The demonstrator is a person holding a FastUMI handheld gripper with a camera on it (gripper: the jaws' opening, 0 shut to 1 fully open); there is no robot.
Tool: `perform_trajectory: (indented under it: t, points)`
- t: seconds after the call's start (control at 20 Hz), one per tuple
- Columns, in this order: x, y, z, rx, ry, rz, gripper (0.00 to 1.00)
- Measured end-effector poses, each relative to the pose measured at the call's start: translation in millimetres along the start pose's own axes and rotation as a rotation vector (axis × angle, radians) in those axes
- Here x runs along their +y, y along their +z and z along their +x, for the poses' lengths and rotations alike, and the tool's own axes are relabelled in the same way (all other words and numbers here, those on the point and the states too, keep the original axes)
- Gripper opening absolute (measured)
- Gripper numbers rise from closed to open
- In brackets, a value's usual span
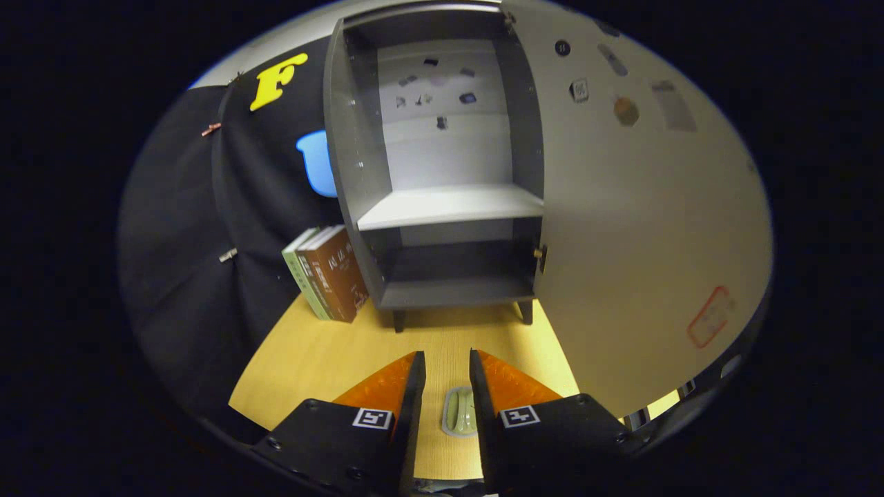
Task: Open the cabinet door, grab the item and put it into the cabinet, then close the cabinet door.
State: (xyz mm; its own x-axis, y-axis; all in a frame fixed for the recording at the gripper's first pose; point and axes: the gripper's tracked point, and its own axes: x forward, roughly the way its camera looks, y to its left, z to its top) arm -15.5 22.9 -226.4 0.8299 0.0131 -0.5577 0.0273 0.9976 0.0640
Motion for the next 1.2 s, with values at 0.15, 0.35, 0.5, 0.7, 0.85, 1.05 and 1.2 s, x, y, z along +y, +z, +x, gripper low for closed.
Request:
perform_trajectory:
  t: [0.15, 0.35, 0.5, 0.7, 0.85, 1.05, 1.2]
  points:
    - [-4, -35, 20, 0.126, -0.001, -0.010, 0.42]
    - [-12, -90, 33, 0.329, 0.000, -0.021, 0.42]
    - [-12, -119, 48, 0.416, 0.024, -0.035, 0.40]
    - [-24, -142, 68, 0.481, -0.011, -0.068, 0.40]
    - [-27, -164, 75, 0.546, -0.021, -0.083, 0.40]
    - [-30, -188, 83, 0.614, -0.030, -0.102, 0.40]
    - [-32, -191, 80, 0.635, -0.028, -0.162, 0.22]
